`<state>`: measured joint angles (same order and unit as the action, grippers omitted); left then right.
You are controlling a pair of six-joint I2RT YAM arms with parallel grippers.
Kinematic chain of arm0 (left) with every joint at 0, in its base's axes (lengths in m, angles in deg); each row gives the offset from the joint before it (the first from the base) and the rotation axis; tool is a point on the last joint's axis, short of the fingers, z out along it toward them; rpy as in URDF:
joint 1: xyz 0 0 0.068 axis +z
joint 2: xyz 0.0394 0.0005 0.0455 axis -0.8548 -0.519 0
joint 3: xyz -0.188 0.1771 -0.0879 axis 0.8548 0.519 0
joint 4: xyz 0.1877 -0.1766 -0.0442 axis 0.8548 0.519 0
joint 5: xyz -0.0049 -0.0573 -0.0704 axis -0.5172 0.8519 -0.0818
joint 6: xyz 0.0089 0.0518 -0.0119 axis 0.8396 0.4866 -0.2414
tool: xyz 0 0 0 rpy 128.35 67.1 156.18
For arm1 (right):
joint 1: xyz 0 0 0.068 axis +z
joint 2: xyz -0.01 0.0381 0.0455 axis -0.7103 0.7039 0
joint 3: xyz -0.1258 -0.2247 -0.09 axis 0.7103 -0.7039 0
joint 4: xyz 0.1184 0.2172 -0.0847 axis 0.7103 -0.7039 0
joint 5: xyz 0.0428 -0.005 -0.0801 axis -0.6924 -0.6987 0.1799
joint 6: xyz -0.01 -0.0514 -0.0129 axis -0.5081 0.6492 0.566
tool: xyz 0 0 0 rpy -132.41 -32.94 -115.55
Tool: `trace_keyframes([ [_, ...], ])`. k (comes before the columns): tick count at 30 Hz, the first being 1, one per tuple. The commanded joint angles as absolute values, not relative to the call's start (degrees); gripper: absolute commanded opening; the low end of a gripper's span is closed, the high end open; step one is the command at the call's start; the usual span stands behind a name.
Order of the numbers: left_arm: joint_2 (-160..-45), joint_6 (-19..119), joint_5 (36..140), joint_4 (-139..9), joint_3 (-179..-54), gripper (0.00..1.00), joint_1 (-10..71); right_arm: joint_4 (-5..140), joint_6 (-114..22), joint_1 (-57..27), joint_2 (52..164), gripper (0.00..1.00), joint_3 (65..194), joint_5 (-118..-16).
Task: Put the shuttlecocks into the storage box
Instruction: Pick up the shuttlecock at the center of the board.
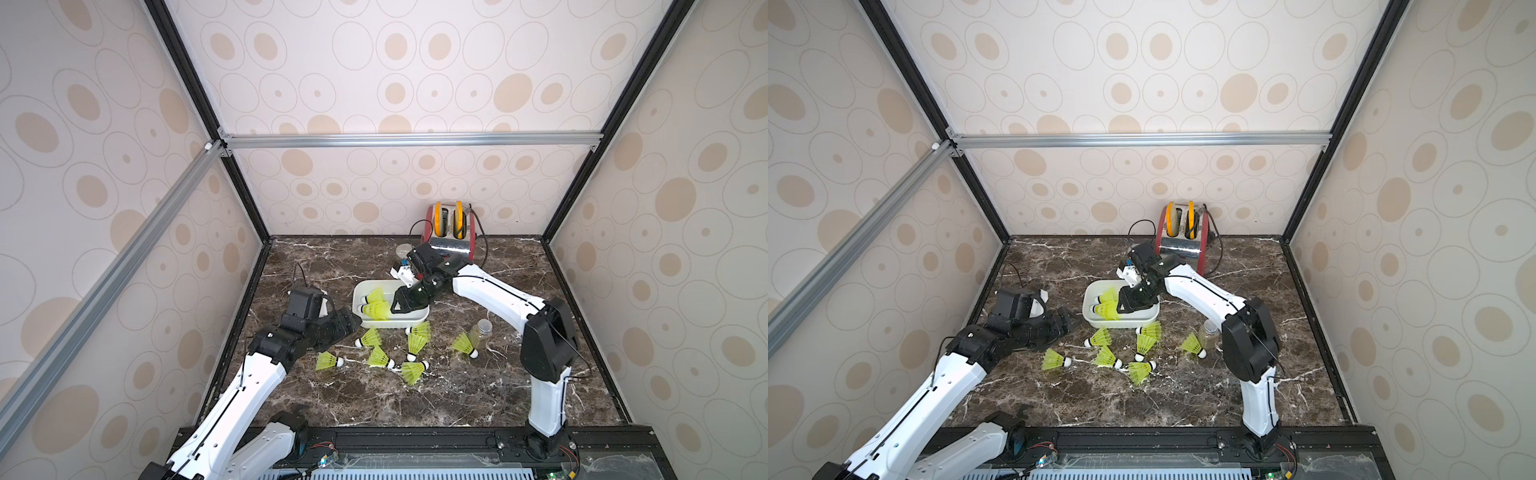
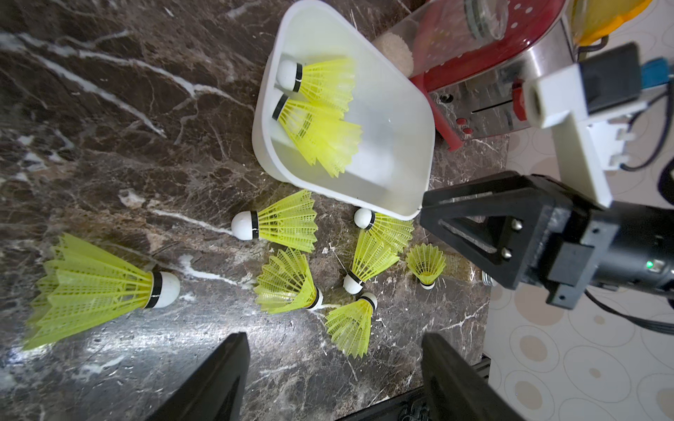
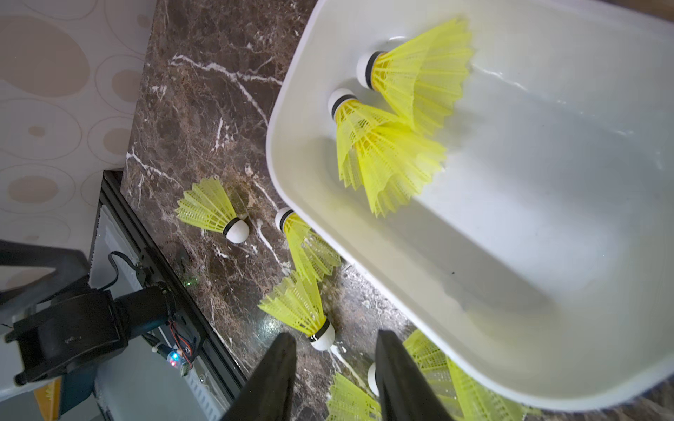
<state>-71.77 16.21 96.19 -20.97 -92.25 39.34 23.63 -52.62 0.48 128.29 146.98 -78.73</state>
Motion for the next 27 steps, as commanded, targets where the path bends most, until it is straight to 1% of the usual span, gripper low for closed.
trace_keyframes([
  [1, -68.2, 17.9, 97.5, -14.9, -90.9, 0.77, 39.1, 23.5, -49.0, 5.0, 123.0, 0.41, 141.1, -73.5],
  [4, -64.5, 18.6, 97.9, -11.5, -89.5, 0.77, 39.1, 22.9, -48.9, 8.8, 118.8, 0.40, 135.2, -68.0],
  [7, -61.2, 19.1, 98.1, -8.1, -88.5, 0.77, 39.1, 19.1, -50.7, 13.7, 115.6, 0.42, 131.6, -56.6],
  [9, -59.1, 19.4, 98.1, -6.0, -88.1, 0.77, 39.1, 15.2, -52.0, 17.4, 114.9, 0.46, 130.5, -49.9],
  [13, -56.0, 19.4, 98.2, -3.3, -87.2, 0.77, 39.1, 9.7, -56.2, 24.1, 116.2, 0.55, 129.3, -41.3],
  [14, -55.2, 19.4, 98.2, -2.7, -87.0, 0.77, 39.1, 9.0, -57.0, 25.3, 116.9, 0.57, 129.3, -40.1],
  [17, -53.5, 19.4, 98.5, -1.6, -86.7, 0.77, 39.1, 7.5, -59.0, 27.1, 119.6, 0.58, 129.8, -38.8],
  [27, -51.3, 21.3, 99.8, 0.6, -86.1, 0.77, 39.1, 8.9, -58.3, 27.3, 126.9, 0.58, 134.7, -39.2],
])
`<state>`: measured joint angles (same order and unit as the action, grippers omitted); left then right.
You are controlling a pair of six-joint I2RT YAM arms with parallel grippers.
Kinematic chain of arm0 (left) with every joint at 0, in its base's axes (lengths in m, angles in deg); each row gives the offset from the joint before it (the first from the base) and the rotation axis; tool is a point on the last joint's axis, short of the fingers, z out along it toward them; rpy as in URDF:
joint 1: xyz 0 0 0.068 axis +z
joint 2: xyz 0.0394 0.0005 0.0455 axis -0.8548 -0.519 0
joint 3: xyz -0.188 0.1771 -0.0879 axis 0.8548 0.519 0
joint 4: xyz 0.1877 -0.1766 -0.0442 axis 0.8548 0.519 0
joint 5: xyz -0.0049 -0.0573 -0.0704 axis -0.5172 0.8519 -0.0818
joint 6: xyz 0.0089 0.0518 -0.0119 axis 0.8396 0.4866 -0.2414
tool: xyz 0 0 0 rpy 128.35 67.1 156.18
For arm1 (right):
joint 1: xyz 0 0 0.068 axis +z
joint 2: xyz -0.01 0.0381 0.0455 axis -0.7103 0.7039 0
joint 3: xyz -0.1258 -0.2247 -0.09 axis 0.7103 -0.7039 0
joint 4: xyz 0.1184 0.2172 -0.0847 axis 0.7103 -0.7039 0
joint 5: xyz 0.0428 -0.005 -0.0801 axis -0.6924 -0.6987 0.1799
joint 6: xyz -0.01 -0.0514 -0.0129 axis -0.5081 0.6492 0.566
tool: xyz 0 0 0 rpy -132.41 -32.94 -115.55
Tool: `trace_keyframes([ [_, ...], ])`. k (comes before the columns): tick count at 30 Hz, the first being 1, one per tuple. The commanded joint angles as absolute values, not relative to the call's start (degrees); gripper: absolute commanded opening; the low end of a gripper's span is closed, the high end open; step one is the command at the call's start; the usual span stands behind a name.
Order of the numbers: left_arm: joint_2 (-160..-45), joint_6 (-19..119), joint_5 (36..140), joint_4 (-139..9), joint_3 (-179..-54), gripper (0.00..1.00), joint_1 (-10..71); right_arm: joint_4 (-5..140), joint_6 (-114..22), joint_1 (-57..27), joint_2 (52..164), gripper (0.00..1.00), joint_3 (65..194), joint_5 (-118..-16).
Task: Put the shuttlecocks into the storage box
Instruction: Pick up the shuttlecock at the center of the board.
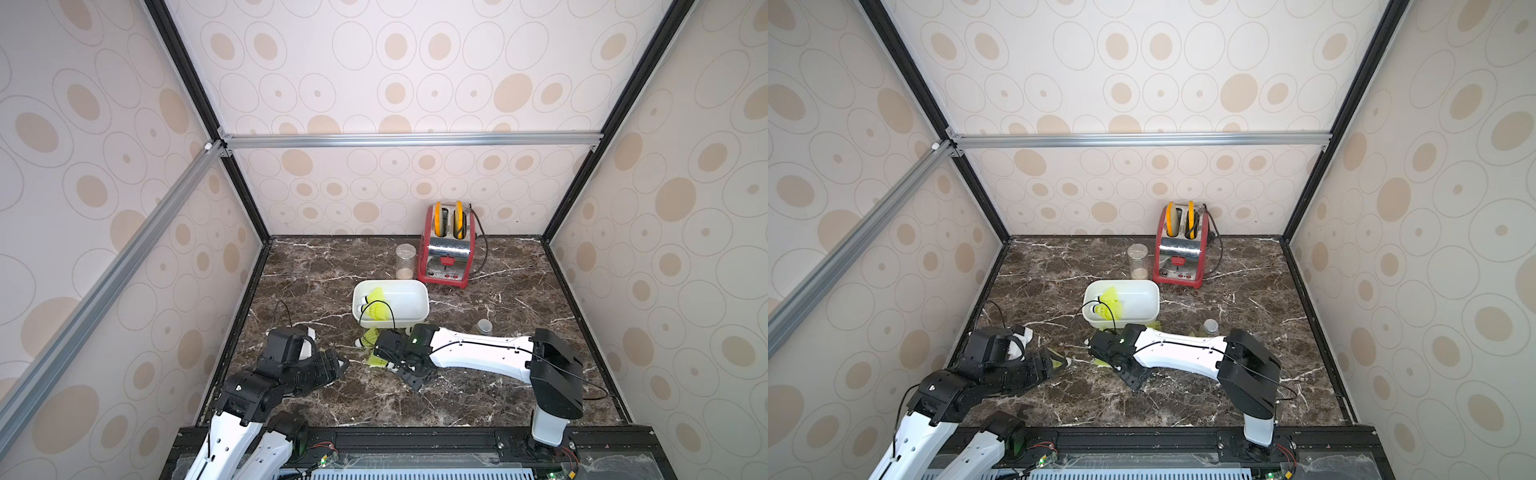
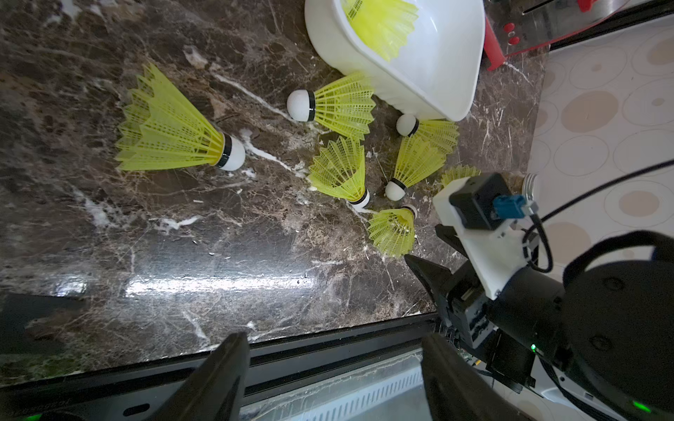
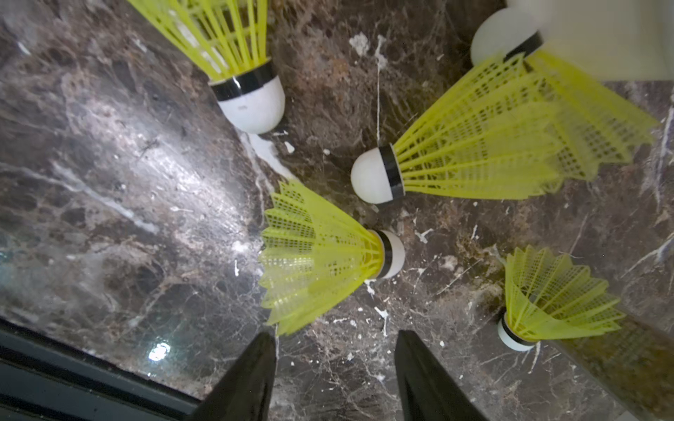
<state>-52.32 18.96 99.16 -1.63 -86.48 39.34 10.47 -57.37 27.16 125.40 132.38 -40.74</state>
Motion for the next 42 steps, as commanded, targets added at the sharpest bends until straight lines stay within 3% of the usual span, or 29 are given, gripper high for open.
trace_keyframes([
  [1, -50.8, 21.6, 99.8, 1.1, -85.7, 0.77, 39.1, 8.9, -58.6, 27.3, 127.6, 0.57, 135.0, -39.3],
  [7, -46.5, 21.2, 100.2, 3.3, -83.6, 0.77, 39.1, 9.2, -60.6, 27.3, 130.1, 0.54, 136.6, -39.6],
  [12, -45.9, 20.8, 100.2, 3.1, -83.9, 0.77, 39.1, 7.2, -61.0, 27.2, 133.6, 0.46, 138.2, -37.4],
  [16, -46.5, 20.9, 100.1, 2.9, -84.6, 0.77, 39.1, 6.2, -61.3, 27.0, 135.7, 0.32, 139.2, -36.7],
  [20, -46.5, 21.0, 99.9, 2.9, -84.9, 0.77, 39.1, 5.5, -61.7, 27.0, 135.5, 0.25, 139.2, -36.5],
  [27, -47.8, 21.0, 101.0, -0.3, -85.2, 0.77, 39.1, 3.5, -62.2, 26.6, 131.3, 0.00, 139.8, -35.5],
  [32, -51.2, 20.9, 104.3, -6.1, -86.3, 0.77, 39.1, 0.0, -60.7, 24.4, 125.4, 0.00, 143.4, -36.9],
  [38, -57.9, 20.0, 106.3, -13.3, -90.9, 0.77, 39.1, 5.1, -59.3, 13.0, 115.2, 0.00, 145.4, -50.5],
  [42, -62.4, 19.5, 106.3, -18.1, -93.2, 0.77, 39.1, 23.2, -64.9, 0.5, 109.8, 0.00, 137.3, -68.7],
])
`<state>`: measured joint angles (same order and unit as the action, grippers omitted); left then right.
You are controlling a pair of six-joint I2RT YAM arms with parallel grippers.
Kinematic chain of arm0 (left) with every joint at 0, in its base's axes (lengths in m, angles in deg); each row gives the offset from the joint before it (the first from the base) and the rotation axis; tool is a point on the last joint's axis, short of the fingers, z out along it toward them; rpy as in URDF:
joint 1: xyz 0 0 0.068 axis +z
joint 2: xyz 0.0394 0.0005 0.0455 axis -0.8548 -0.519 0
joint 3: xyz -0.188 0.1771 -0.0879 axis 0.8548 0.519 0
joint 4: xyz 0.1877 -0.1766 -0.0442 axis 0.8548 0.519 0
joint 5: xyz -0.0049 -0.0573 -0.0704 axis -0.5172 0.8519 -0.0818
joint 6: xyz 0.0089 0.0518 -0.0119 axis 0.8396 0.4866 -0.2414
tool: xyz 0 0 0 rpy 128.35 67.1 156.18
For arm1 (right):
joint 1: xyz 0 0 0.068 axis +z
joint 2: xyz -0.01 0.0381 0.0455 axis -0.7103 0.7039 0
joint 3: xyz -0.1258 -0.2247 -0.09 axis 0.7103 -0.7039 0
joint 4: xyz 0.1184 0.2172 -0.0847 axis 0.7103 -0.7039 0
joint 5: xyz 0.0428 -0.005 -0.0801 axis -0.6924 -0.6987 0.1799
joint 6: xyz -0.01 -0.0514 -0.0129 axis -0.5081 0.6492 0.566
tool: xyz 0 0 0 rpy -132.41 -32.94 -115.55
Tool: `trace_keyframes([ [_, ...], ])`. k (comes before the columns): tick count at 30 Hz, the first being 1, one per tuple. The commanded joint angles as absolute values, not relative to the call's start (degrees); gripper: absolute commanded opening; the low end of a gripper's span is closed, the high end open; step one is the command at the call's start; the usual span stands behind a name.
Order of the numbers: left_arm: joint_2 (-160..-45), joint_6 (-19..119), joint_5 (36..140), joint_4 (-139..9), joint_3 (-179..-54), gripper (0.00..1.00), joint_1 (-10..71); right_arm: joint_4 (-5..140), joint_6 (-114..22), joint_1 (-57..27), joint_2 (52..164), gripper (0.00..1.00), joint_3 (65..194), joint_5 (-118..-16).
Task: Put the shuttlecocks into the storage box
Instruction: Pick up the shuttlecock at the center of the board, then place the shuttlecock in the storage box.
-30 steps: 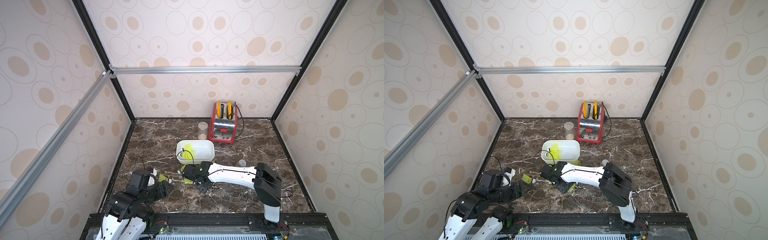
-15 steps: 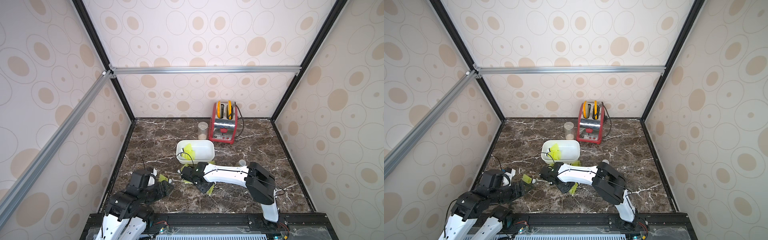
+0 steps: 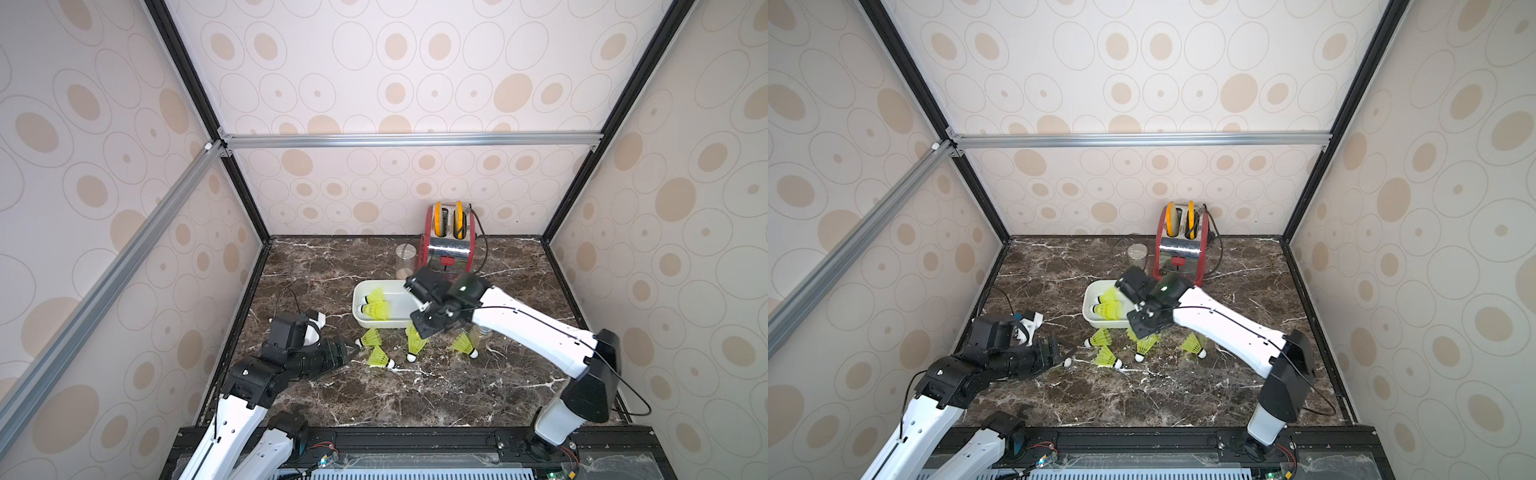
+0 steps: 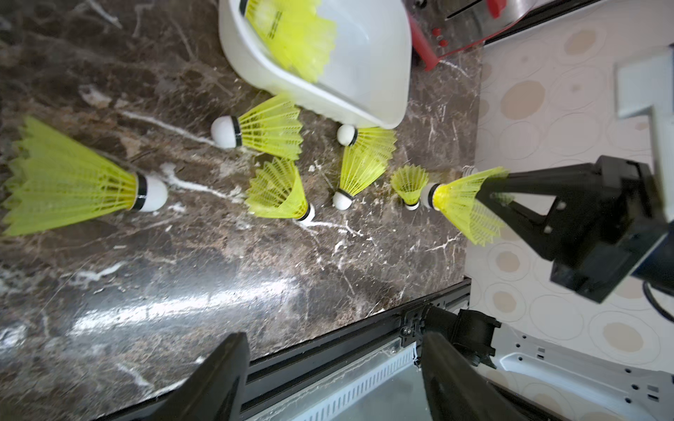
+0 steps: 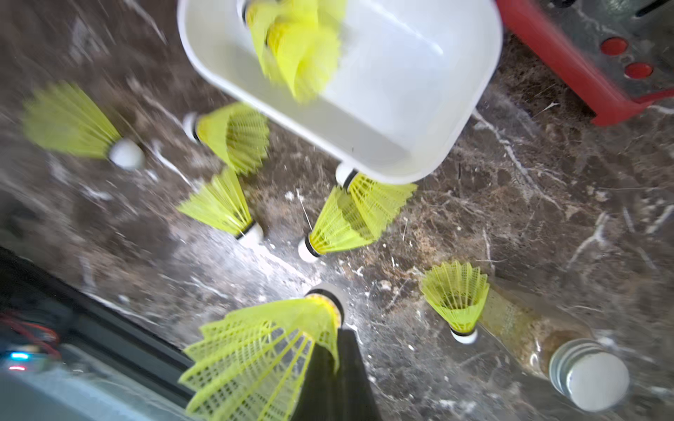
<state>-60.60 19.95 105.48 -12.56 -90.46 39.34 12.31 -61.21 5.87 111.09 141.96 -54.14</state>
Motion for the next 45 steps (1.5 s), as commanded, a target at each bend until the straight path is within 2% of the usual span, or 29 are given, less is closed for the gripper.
trace_keyframes([
  [1, -63.3, 19.1, 106.1, -19.5, -93.4, 0.77, 39.1, 27.9, -67.5, -2.1, 109.8, 0.00, 135.5, -72.5],
  [3, -65.1, 18.3, 105.7, -21.9, -93.8, 0.77, 39.1, 35.8, -72.1, -6.4, 111.3, 0.00, 133.7, -78.8],
  [5, -66.7, 18.0, 105.2, -23.6, -94.2, 0.77, 39.1, 41.7, -75.9, -8.5, 113.3, 0.00, 133.2, -80.7],
  [10, -69.5, 18.4, 104.3, -24.8, -95.9, 0.77, 39.1, 51.8, -83.0, -9.3, 118.7, 0.00, 133.0, -79.4],
  [15, -69.7, 19.0, 103.8, -23.9, -96.8, 0.77, 39.1, 57.5, -88.9, -9.4, 123.1, 0.00, 131.6, -73.8],
  [27, -68.9, 19.7, 103.4, -22.1, -97.3, 0.77, 39.1, 61.5, -95.2, -8.5, 132.5, 0.00, 134.1, -70.3],
  [45, -70.5, 21.4, 102.0, -20.3, -98.2, 0.77, 39.1, 63.9, -99.1, -6.1, 140.5, 0.00, 139.8, -72.2],
])
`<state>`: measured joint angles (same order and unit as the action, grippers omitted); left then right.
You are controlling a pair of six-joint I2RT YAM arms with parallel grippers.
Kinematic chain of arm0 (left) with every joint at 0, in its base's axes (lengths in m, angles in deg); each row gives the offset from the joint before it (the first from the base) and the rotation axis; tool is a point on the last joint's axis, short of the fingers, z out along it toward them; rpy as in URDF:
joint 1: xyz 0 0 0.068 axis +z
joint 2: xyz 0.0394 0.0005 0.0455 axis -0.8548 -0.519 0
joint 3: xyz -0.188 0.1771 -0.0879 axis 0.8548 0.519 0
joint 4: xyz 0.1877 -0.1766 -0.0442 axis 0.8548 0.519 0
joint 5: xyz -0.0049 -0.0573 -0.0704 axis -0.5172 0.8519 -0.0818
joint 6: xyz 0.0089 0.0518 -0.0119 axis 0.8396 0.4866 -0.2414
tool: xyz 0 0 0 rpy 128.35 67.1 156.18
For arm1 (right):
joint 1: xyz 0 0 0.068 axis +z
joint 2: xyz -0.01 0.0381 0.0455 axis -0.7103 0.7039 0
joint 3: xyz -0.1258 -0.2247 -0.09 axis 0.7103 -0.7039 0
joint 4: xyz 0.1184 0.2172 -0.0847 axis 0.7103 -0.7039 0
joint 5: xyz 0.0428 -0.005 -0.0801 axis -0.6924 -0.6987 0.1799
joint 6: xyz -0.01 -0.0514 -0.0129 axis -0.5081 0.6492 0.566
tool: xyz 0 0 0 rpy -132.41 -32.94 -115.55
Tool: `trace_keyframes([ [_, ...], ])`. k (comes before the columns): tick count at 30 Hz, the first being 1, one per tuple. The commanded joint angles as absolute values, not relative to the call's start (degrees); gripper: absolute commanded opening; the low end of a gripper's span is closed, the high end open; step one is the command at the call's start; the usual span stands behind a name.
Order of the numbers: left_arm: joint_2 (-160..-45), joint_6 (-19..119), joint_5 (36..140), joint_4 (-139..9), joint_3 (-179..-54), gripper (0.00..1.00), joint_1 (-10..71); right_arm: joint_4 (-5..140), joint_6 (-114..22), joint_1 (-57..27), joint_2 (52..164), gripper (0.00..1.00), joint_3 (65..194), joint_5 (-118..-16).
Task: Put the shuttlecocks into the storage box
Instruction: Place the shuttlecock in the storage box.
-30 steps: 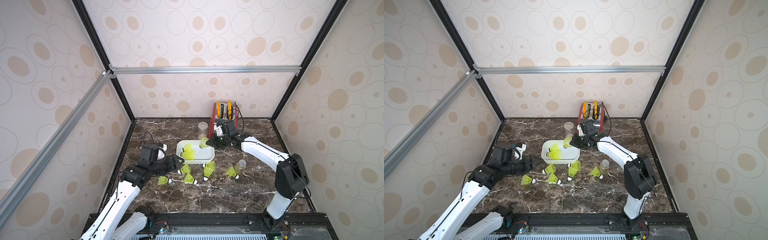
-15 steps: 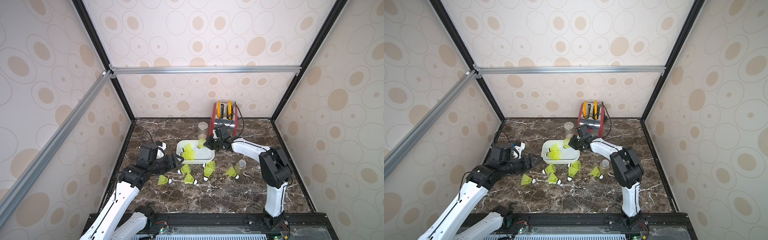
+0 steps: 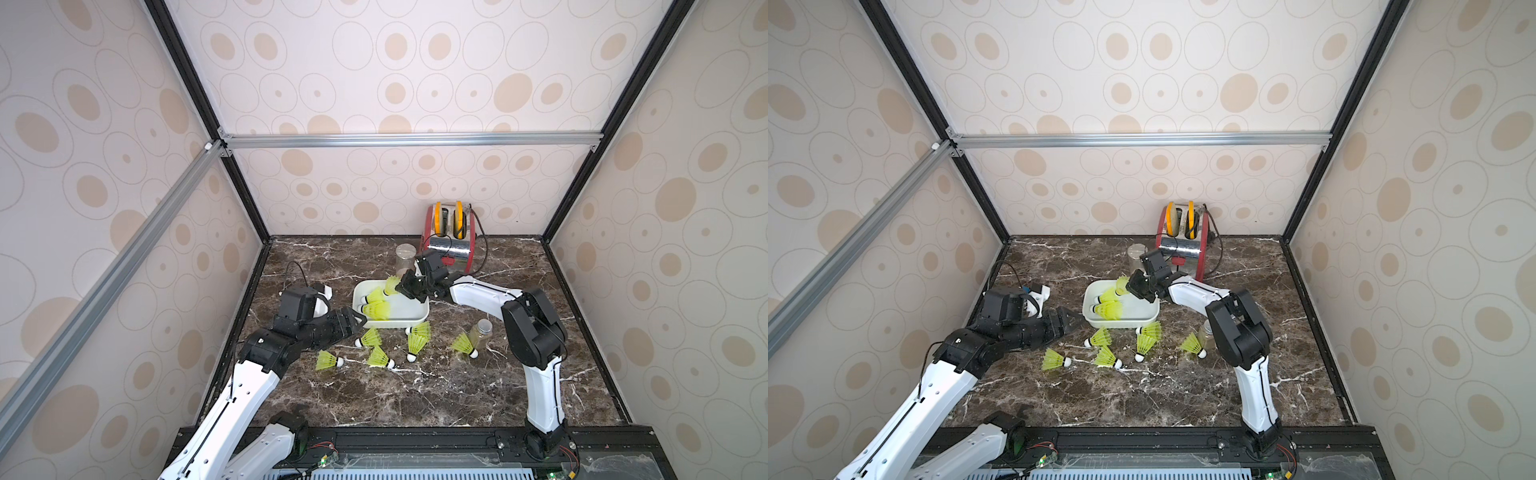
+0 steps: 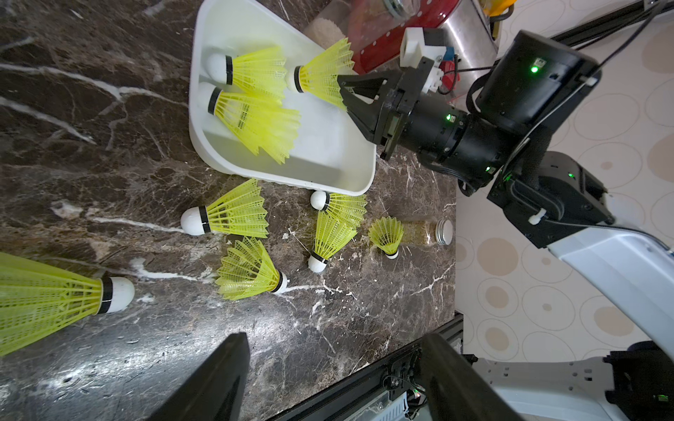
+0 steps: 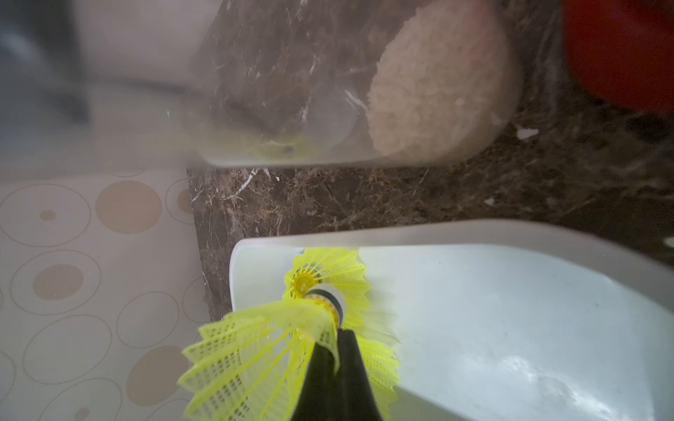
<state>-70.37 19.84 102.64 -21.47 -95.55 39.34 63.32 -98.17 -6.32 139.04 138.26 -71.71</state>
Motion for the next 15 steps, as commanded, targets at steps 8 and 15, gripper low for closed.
trace_keyframes([
  [8, -71.3, 21.4, 102.2, -20.8, -98.2, 0.77, 39.1, 64.1, -100.1, -6.1, 142.1, 0.00, 140.8, -73.6],
  [15, -71.7, 21.5, 102.3, -21.0, -98.3, 0.77, 39.1, 65.0, -101.3, -5.9, 143.1, 0.00, 141.2, -74.8],
])
